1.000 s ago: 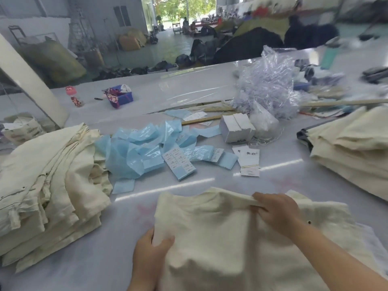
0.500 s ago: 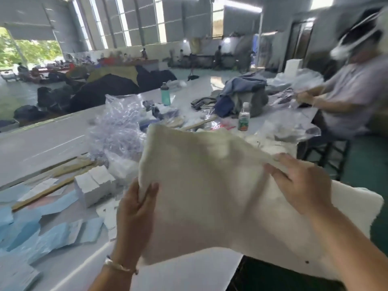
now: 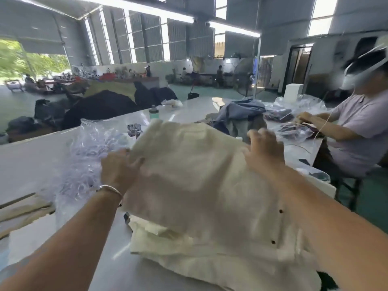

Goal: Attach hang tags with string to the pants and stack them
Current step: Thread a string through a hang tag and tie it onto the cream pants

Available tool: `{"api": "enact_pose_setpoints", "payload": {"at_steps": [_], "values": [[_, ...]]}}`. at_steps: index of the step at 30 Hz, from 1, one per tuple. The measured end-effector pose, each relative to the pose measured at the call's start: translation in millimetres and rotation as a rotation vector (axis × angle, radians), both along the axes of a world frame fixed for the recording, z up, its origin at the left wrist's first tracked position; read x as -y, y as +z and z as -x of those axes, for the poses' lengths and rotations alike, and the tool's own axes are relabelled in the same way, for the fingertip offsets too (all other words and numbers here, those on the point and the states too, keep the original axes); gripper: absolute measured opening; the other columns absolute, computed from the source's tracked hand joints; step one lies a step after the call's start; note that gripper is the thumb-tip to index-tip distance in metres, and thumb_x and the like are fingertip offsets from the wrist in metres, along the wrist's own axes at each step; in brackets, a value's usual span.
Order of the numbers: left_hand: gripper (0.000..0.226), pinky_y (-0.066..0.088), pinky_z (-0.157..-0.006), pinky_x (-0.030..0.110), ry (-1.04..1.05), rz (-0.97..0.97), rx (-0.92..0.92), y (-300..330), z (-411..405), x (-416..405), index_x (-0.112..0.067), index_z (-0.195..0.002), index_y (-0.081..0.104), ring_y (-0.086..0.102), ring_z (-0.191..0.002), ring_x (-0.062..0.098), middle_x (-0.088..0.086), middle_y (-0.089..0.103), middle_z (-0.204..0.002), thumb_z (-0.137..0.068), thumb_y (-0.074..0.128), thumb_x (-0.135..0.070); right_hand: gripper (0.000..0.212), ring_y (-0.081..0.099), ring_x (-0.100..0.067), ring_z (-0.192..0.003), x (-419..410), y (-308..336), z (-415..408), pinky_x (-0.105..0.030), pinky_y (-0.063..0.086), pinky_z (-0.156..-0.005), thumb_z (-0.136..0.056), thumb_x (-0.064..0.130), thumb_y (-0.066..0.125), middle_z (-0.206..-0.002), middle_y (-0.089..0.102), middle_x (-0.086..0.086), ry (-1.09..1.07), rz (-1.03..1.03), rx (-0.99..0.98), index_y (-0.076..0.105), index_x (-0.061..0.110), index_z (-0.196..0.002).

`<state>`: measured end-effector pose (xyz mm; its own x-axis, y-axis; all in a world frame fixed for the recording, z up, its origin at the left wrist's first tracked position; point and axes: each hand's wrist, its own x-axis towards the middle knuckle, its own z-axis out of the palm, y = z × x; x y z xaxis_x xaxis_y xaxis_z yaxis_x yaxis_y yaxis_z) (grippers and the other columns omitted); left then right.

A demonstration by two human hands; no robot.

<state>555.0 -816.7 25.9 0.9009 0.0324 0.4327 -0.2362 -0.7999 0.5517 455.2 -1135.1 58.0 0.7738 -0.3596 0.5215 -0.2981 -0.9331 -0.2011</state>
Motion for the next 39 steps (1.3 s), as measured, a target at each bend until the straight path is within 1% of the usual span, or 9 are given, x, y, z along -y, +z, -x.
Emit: {"api": "enact_pose_setpoints", "payload": {"at_steps": [6,11,15,20,24,28,32,36,39], "values": [[0.027,0.033,-0.100,0.026,-0.344,-0.253,-0.394,-136.0,11.9,57.7,-0.017,-0.113,0.068,0.053,-0.122,0.021,0.003,0.064,-0.124,-0.096,0.056,-0.033,0.034,0.042,-0.018,-0.126,-6.1,-135.9,-12.0,-0.031,0.034,-0.100,-0.093,0.039,0.048,-0.133,0.047,0.004,0.380,-0.118,-0.637,0.052,0.028,-0.125],[0.039,0.019,-0.105,0.012,-0.358,-0.137,-0.428,-169.8,18.6,62.2,-0.021,-0.134,0.057,0.038,-0.137,0.009,-0.004,0.051,-0.144,-0.100,0.047,-0.037,0.028,0.042,-0.015,-0.119,-6.6,-164.5,-10.8,-0.032,0.033,-0.095,-0.098,0.040,0.036,-0.122,0.047,0.006,0.397,-0.018,-0.540,0.053,0.030,-0.118],[0.033,0.036,-0.105,0.022,-0.349,-0.037,-0.522,-156.3,24.6,49.7,-0.018,-0.126,0.064,0.050,-0.128,0.016,0.001,0.058,-0.137,-0.098,0.054,-0.032,0.019,0.045,-0.010,-0.117,-25.9,-150.7,-13.8,-0.028,0.035,-0.095,-0.097,0.039,0.045,-0.117,0.051,0.014,0.443,-0.100,-0.465,0.055,0.033,-0.112],[0.019,0.047,-0.075,0.014,-0.179,0.329,-0.444,-119.8,72.1,-29.9,-0.025,-0.109,0.072,0.062,-0.086,0.002,-0.008,0.070,-0.101,-0.094,0.060,-0.026,0.016,0.062,-0.004,-0.082,-126.0,-121.1,-9.6,-0.017,0.045,-0.072,-0.082,0.011,0.072,-0.083,0.069,0.013,0.789,-0.641,-0.124,0.068,0.027,-0.082],[0.011,0.054,-0.069,0.022,-0.016,0.747,-0.313,-82.2,153.7,-147.9,-0.023,-0.095,0.073,0.069,-0.083,0.009,0.000,0.075,-0.089,-0.092,0.064,-0.017,0.013,0.064,-0.016,-0.066,-233.3,-103.8,3.0,-0.019,0.048,-0.062,-0.078,-0.002,0.067,-0.075,0.072,-0.010,1.120,-1.212,-0.268,0.074,0.008,-0.073],[0.011,0.053,-0.067,0.021,0.259,0.829,-0.079,-59.4,261.4,-290.4,-0.012,-0.087,0.072,0.070,-0.078,0.014,0.004,0.075,-0.089,-0.092,0.062,-0.012,0.019,0.061,-0.023,-0.056,-359.1,-106.7,33.6,-0.026,0.052,-0.051,-0.073,0.009,0.055,-0.065,0.062,-0.019,1.286,-1.972,-0.562,0.069,0.008,-0.059],[0.012,0.048,-0.060,0.019,0.608,0.708,0.083,-54.3,360.3,-430.0,-0.011,-0.074,0.069,0.062,-0.063,0.010,0.001,0.069,-0.067,-0.085,0.071,-0.014,0.031,0.052,-0.020,-0.051,-502.9,-126.0,80.0,-0.025,0.047,-0.048,-0.050,0.021,0.086,-0.063,0.052,-0.017,1.442,-2.082,-0.828,0.058,0.008,-0.056],[0.021,0.037,-0.054,0.020,0.996,0.398,0.086,-71.7,434.5,-568.0,-0.019,-0.063,0.062,0.053,-0.057,0.008,-0.009,0.060,-0.059,-0.075,0.076,-0.028,0.029,0.042,-0.020,-0.042,-650.1,-152.3,137.1,-0.024,0.038,-0.038,-0.066,0.008,0.076,-0.055,0.046,-0.023,1.414,-2.099,-1.108,0.053,0.004,-0.048],[0.011,0.043,-0.068,0.028,1.226,0.049,-0.032,-101.0,481.7,-657.2,-0.022,-0.073,0.065,0.059,-0.088,0.022,-0.005,0.063,-0.085,-0.079,0.073,-0.028,0.026,0.045,-0.025,-0.039,-748.1,-177.6,180.7,-0.027,0.040,-0.036,-0.070,-0.007,0.051,-0.054,0.048,-0.028,1.367,-1.989,-1.281,0.056,0.003,-0.046]]}}
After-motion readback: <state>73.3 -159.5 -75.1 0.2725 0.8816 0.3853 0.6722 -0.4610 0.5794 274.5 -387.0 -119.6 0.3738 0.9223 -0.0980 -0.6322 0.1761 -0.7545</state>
